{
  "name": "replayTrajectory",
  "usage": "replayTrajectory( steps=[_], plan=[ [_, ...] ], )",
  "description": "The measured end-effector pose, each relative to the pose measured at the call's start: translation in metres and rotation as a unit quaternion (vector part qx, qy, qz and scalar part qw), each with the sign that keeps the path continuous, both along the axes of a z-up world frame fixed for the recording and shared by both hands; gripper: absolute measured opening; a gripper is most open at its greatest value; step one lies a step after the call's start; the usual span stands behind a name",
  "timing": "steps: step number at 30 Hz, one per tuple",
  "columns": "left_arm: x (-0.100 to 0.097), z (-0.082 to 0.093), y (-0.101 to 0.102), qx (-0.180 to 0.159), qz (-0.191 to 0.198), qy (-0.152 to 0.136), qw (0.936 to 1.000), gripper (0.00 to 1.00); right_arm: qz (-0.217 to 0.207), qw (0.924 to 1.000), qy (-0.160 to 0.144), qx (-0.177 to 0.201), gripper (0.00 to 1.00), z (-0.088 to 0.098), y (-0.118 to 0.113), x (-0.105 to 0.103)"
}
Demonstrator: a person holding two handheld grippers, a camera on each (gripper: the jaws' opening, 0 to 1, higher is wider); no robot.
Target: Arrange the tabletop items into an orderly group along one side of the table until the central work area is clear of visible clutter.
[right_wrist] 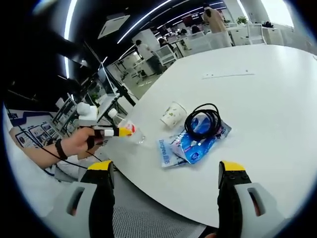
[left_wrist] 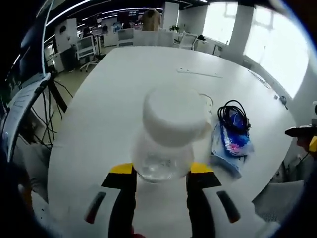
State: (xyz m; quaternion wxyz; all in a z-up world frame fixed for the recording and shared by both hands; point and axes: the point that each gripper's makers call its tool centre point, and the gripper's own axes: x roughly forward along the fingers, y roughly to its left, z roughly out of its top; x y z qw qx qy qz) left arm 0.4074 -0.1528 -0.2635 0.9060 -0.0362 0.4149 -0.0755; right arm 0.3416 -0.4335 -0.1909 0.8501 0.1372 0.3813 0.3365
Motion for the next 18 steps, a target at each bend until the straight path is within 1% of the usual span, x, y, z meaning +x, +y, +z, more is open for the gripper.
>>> replayTrajectory(
  steps=[3, 4, 5, 8, 11, 13, 16, 17, 18],
  plan=[
    [0.000, 0.003, -0.001, -0.008, 0.020, -0.006, 0.9997, 0.39, 0.000, 1.0000, 0.000, 0.001, 0.87, 0.000, 0.001, 0.000],
    [0.002, 0.006, -0.001, -0.017, 0.033, -0.011, 0.9993, 0.41, 0.000, 1.0000, 0.000, 0.002, 0.87, 0.000, 0.002, 0.000],
    [0.002, 0.007, -0.001, -0.018, 0.036, -0.013, 0.9991, 0.42, 0.000, 1.0000, 0.000, 0.002, 0.87, 0.000, 0.002, 0.000],
    [0.008, 0.016, 0.001, -0.013, 0.052, -0.026, 0.9982, 0.45, 0.002, 1.0000, 0.000, 0.002, 0.87, 0.000, 0.003, 0.000],
    [0.013, 0.022, 0.000, -0.007, 0.056, -0.034, 0.9978, 0.48, 0.003, 1.0000, 0.000, 0.003, 0.87, 0.001, 0.003, 0.001],
    [0.017, 0.026, -0.002, -0.005, 0.055, -0.039, 0.9977, 0.47, 0.003, 1.0000, -0.001, 0.003, 0.87, 0.001, 0.003, 0.002],
    [0.021, 0.027, -0.002, -0.001, 0.055, -0.041, 0.9976, 0.46, 0.003, 1.0000, -0.001, 0.003, 0.87, 0.002, 0.003, 0.004],
    [0.022, 0.029, -0.002, 0.001, 0.058, -0.046, 0.9972, 0.45, 0.004, 1.0000, -0.002, 0.003, 0.87, 0.002, 0.003, 0.004],
    [0.023, 0.030, 0.000, 0.006, 0.057, -0.052, 0.9970, 0.40, 0.004, 1.0000, -0.002, 0.003, 0.87, 0.002, 0.003, 0.004]
  ],
)
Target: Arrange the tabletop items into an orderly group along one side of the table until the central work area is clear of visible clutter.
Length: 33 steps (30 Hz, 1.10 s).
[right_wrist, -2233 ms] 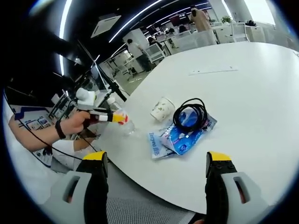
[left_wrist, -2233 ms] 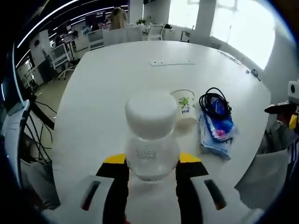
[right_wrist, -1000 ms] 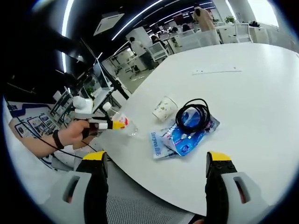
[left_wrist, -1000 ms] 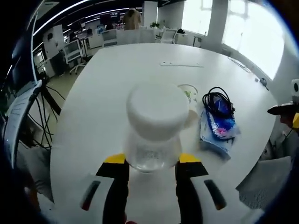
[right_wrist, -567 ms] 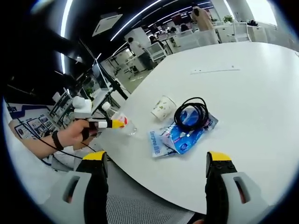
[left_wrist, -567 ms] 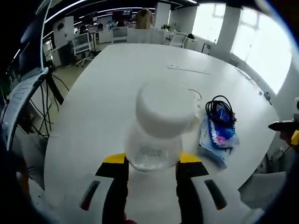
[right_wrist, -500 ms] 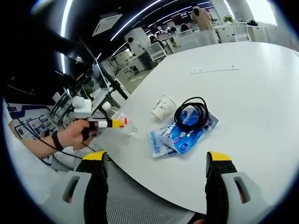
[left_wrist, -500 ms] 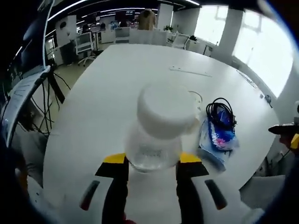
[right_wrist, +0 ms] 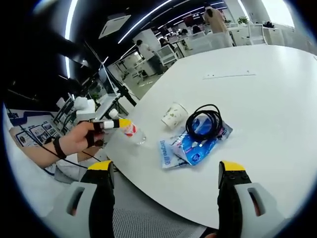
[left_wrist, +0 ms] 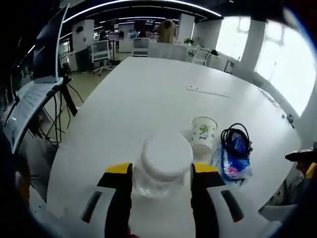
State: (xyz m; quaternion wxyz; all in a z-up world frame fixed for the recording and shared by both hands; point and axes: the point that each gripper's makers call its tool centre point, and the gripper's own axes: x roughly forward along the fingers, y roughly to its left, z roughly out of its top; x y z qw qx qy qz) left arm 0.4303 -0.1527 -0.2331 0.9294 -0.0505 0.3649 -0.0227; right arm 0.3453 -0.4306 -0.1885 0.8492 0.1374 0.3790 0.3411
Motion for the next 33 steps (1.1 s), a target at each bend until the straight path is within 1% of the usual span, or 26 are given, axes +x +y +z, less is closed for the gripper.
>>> replayTrajectory(
  steps=[5, 6, 7, 8, 10, 12, 13, 14, 16, 18, 19, 22, 23, 24, 25, 30, 33],
  plan=[
    [-0.001, 0.002, 0.000, 0.002, -0.029, -0.007, 0.9996, 0.40, -0.001, 1.0000, -0.001, 0.000, 0.86, 0.001, -0.001, 0.000],
    [-0.002, 0.002, -0.001, 0.002, -0.046, -0.009, 0.9989, 0.40, 0.000, 1.0000, 0.000, -0.001, 0.86, 0.000, -0.001, -0.001],
    [-0.003, 0.002, -0.002, 0.002, -0.056, -0.011, 0.9984, 0.40, 0.000, 1.0000, 0.000, -0.002, 0.86, 0.000, -0.002, -0.001],
    [-0.003, 0.003, -0.005, 0.005, -0.079, -0.016, 0.9967, 0.40, 0.001, 1.0000, 0.000, -0.003, 0.86, 0.000, -0.002, -0.002],
    [-0.003, 0.004, -0.007, 0.003, -0.101, -0.026, 0.9946, 0.40, 0.000, 1.0000, 0.000, -0.002, 0.86, 0.000, -0.002, -0.003],
    [-0.003, 0.004, -0.008, 0.004, -0.127, -0.028, 0.9915, 0.40, -0.001, 1.0000, 0.002, -0.002, 0.86, -0.001, -0.003, -0.003],
    [-0.003, 0.004, -0.009, 0.005, -0.134, -0.029, 0.9906, 0.40, -0.001, 1.0000, 0.002, -0.002, 0.86, -0.001, -0.003, -0.004],
    [-0.002, 0.004, -0.011, 0.010, -0.159, -0.034, 0.9866, 0.40, -0.001, 1.0000, 0.005, -0.005, 0.86, -0.003, -0.004, -0.005],
    [-0.001, 0.005, -0.013, 0.013, -0.185, -0.037, 0.9820, 0.40, 0.001, 1.0000, 0.007, -0.007, 0.86, -0.005, -0.004, -0.006],
    [-0.001, 0.005, -0.016, 0.016, -0.216, -0.040, 0.9755, 0.40, 0.001, 1.0000, 0.007, -0.007, 0.86, -0.005, -0.005, -0.007],
    [-0.001, 0.005, -0.020, 0.018, -0.236, -0.042, 0.9706, 0.40, -0.001, 1.0000, 0.007, -0.006, 0.86, -0.005, -0.005, -0.008],
    [-0.002, 0.005, -0.023, 0.026, -0.279, -0.044, 0.9590, 0.40, -0.002, 0.9999, 0.008, -0.006, 0.86, -0.006, -0.006, -0.009],
    [-0.002, 0.005, -0.025, 0.026, -0.297, -0.046, 0.9535, 0.40, -0.003, 0.9999, 0.009, -0.007, 0.86, -0.007, -0.006, -0.009],
    [-0.002, 0.005, -0.026, 0.028, -0.306, -0.047, 0.9503, 0.40, -0.003, 0.9999, 0.009, -0.007, 0.86, -0.007, -0.006, -0.009],
    [-0.002, 0.005, -0.026, 0.028, -0.307, -0.045, 0.9502, 0.40, -0.003, 0.9999, 0.009, -0.007, 0.86, -0.007, -0.006, -0.009],
    [0.000, 0.006, -0.027, 0.025, -0.340, -0.040, 0.9394, 0.40, -0.005, 0.9999, 0.010, -0.007, 0.86, -0.007, -0.006, -0.010],
    [0.002, 0.006, -0.028, 0.021, -0.352, -0.037, 0.9349, 0.40, -0.005, 0.9999, 0.010, -0.008, 0.86, -0.007, -0.006, -0.010]
  ],
)
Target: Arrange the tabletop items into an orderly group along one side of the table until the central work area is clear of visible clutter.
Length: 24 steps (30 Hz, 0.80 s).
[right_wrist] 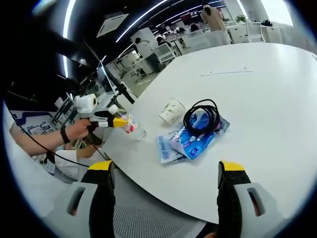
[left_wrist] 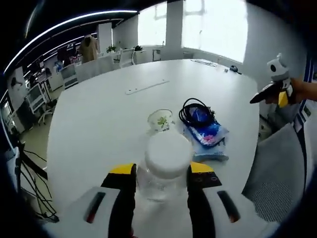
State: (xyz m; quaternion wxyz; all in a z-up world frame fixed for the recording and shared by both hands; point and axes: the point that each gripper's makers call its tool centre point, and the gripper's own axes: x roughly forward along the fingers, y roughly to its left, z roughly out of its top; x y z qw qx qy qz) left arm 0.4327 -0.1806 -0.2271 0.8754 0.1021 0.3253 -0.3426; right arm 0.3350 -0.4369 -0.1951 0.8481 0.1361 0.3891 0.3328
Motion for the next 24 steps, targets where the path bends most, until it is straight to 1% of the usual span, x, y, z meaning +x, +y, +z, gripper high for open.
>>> replayTrajectory(
  steps=[5, 11, 15, 17, 18, 20, 22, 24],
  plan=[
    [-0.0017, 0.0003, -0.0034, 0.001, -0.030, 0.003, 0.9996, 0.40, -0.001, 1.0000, 0.000, -0.001, 0.86, 0.0002, -0.0013, -0.0003],
    [-0.0034, 0.0008, -0.0051, 0.001, -0.047, 0.003, 0.9989, 0.40, -0.003, 1.0000, 0.001, -0.001, 0.86, 0.0004, -0.0026, -0.0003],
    [-0.0054, 0.0012, -0.0071, 0.005, -0.066, 0.000, 0.9978, 0.40, -0.002, 1.0000, 0.001, -0.001, 0.86, -0.0002, -0.0023, -0.0009],
    [-0.0048, -0.0003, -0.0065, 0.017, -0.078, -0.003, 0.9968, 0.40, -0.001, 1.0000, 0.002, -0.001, 0.86, -0.0003, -0.0020, -0.0011],
    [-0.0045, -0.0028, -0.0043, 0.036, -0.093, -0.005, 0.9950, 0.40, -0.001, 1.0000, 0.002, -0.001, 0.86, -0.0002, -0.0016, -0.0011],
    [-0.0043, -0.0055, -0.0018, 0.057, -0.111, -0.002, 0.9922, 0.40, 0.001, 1.0000, 0.003, -0.001, 0.86, -0.0006, -0.0010, -0.0014],
    [-0.0041, -0.0050, -0.0048, 0.051, -0.121, 0.006, 0.9913, 0.41, 0.003, 1.0000, 0.003, -0.003, 0.86, -0.0011, -0.0016, -0.0014],
    [-0.0032, -0.0057, -0.0045, 0.056, -0.126, 0.007, 0.9904, 0.41, 0.002, 1.0000, 0.003, -0.001, 0.86, -0.0004, -0.0018, -0.0013]
  ],
)
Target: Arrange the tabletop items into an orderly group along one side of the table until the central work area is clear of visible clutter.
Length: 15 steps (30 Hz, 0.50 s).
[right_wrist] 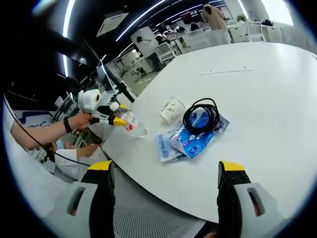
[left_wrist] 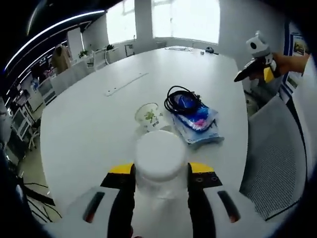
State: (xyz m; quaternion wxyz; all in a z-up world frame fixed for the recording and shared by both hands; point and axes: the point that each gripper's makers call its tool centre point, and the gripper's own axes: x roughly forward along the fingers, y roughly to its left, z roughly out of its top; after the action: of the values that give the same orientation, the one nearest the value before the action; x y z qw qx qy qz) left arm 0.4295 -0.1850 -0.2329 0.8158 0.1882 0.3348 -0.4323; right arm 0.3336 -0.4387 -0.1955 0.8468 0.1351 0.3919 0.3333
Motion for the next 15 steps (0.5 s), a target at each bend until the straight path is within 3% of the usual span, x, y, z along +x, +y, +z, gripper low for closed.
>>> replayTrajectory(
  steps=[8, 11, 15],
  plan=[
    [-0.0018, -0.0019, -0.0003, -0.002, 0.007, 0.003, 1.0000, 0.41, -0.006, 1.0000, 0.000, 0.000, 0.86, -0.0001, -0.0026, -0.0010],
    [-0.0016, -0.0024, 0.0007, -0.007, 0.025, 0.007, 0.9996, 0.41, -0.008, 1.0000, 0.001, 0.002, 0.86, -0.0008, -0.0031, -0.0017],
    [0.0013, -0.0008, 0.0011, -0.041, 0.076, 0.009, 0.9962, 0.43, -0.009, 1.0000, 0.001, 0.002, 0.86, -0.0006, -0.0026, -0.0023]
  ],
)
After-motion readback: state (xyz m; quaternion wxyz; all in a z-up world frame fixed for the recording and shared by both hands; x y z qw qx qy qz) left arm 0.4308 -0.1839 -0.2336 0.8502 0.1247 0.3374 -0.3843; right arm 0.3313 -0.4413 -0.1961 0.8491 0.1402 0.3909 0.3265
